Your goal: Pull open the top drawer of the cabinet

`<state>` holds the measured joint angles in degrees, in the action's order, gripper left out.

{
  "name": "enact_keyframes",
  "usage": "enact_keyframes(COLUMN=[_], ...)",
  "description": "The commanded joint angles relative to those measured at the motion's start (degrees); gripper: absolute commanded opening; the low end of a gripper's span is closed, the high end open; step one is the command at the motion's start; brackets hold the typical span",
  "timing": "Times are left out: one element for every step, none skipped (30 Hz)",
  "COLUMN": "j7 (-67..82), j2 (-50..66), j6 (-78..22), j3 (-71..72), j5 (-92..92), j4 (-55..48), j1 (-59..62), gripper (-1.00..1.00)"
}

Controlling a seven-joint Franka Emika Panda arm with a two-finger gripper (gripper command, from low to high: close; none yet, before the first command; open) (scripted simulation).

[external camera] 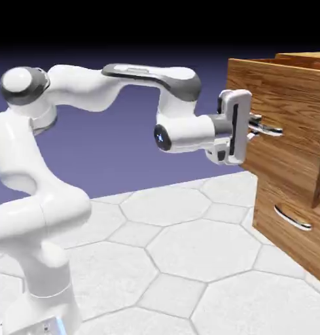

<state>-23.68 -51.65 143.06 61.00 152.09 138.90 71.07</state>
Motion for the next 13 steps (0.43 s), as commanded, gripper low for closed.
enact_keyframes(j7=[-0.59, -1.14, -1.74, -2.37, -3.04, -3.75, -4.51, -5.30, -6.15, -6.17, -6.17, -6.17, -7.09], j2=[-1.08, -2.24, -3.46, -4.76, -6.13, -7.55, -9.04, -10.59, -12.19, -12.21, -12.21, -12.21, -13.86], j6=[-0.14, -0.26, -0.32, -0.31, -0.24, -0.09, 0.14, 0.46, 0.88, 0.88, 0.88, 0.88, 1.57], j3=[-1.67, -3.32, -4.97, -6.59, -8.19, -9.78, -11.33, -12.87, -14.38, -14.40, -14.40, -14.40, -15.80], j5=[-0.82, -1.52, -2.28, -3.11, -4.01, -4.99, -6.05, -7.19, -8.42, -8.43, -8.43, -8.43, -9.85], j4=[1.95, 3.91, 5.87, 7.82, 9.76, 11.67, 13.56, 15.42, 17.25, 17.27, 17.27, 17.27, 18.91], j1=[-2.09, -4.16, -6.24, -8.32, -10.39, -12.47, -14.54, -16.62, -18.71, -18.73, -18.73, -18.73, -20.81], gripper=[-1.00, -1.00, -1.00, -1.00, -1.00, -1.00, -1.00, -1.00, -1.00, -1.00, 1.00, 1.00, 1.00])
